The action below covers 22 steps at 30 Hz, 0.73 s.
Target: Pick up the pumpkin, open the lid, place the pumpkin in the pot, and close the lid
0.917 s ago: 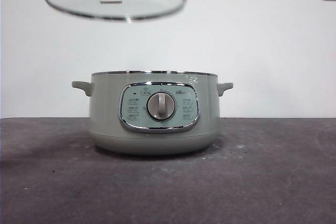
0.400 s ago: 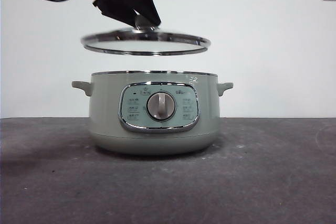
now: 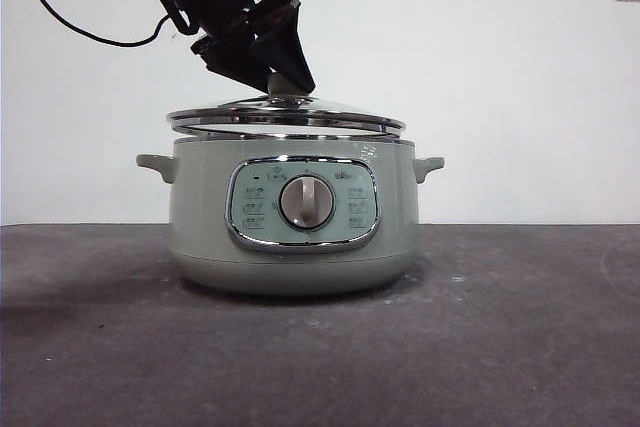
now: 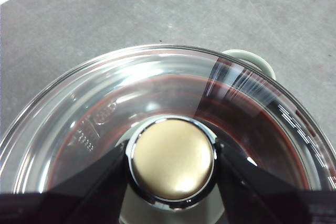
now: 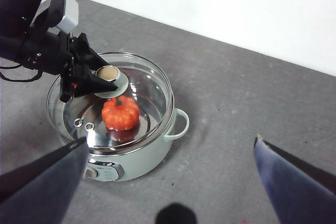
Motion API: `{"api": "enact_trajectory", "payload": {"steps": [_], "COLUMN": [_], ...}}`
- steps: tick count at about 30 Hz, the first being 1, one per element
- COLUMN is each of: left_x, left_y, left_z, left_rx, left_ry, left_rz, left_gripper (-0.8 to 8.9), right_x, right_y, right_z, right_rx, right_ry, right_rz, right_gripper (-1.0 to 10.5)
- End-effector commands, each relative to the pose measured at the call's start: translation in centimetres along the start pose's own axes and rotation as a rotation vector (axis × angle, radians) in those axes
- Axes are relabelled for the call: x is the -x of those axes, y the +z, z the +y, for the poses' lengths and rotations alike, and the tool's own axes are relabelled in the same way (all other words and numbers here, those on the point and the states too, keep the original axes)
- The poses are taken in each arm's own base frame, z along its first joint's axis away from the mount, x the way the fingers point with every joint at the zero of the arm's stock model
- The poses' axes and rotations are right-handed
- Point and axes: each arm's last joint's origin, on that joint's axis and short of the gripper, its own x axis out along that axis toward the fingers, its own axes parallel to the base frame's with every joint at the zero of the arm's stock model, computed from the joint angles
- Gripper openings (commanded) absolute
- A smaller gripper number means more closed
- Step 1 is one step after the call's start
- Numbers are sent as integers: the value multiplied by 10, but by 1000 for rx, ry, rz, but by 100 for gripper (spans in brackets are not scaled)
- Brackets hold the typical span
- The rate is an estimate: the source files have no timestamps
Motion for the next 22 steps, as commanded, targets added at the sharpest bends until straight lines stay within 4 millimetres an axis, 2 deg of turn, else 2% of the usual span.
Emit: {"api": "enact_trajectory", "payload": {"steps": [1,11,22], "left_x": [5,-12,-13], "left_y": [13,4,-5], "left_z": [-3,-3,-5], "left_rx": [-41,-28,1], "left_ry": [-3,-15,-28], "left_rz": [-78,-26,70], "left_gripper": [-8,-8,-8], "right_x": [0,0,0], "right_y": [0,0,0], "right_z": [0,0,0], "right_rx": [-9,-2,7], "right_ry": [2,3,3], "right_rz": [-6,-5,-5], "right_gripper": [657,657,657]}}
